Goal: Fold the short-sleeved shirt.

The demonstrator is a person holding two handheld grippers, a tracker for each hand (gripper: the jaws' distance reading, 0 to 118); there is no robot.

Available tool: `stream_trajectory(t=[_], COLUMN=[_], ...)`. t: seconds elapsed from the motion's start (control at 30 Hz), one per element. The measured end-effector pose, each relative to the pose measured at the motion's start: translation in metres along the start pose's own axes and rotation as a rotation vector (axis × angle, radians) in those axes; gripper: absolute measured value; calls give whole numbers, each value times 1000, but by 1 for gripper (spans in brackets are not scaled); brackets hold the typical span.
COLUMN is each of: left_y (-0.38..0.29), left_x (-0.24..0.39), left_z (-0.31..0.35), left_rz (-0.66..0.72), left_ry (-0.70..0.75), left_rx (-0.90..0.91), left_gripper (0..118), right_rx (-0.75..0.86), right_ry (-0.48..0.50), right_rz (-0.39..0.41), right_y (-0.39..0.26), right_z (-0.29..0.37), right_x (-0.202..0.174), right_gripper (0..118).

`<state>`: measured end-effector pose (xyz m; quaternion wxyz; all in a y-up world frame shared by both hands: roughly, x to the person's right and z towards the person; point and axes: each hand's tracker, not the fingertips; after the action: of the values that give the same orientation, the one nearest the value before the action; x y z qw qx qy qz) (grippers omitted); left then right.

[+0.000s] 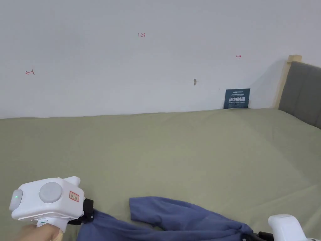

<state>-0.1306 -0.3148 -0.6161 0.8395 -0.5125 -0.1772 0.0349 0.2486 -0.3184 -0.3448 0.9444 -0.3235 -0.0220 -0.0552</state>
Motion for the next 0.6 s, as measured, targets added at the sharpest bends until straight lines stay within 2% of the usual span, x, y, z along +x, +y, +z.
stream_trajectory(t=[0.1,0.17,0.3,0.47,0.6], left_y=[4,17,40,68,90], left_x=[2,-7,-14,-22,-26], left_z=[26,42,81,141,181], left_rz=[12,55,56,75,40], left_ry=[19,-12,-17,-35,-26], left_rx=[123,161,242,384,444], left_gripper=[7,7,7,7,7], right_rx=[5,23,69,152,209], right_ry=[16,26,54,49,59], right_rz=[-22,-30,-34,22,38], right_y=[11,23,55,114,163], right_z=[7,13,22,22,19], right_x=[-2,-5,-8,-16,-21], right_gripper=[10,10,10,10,10])
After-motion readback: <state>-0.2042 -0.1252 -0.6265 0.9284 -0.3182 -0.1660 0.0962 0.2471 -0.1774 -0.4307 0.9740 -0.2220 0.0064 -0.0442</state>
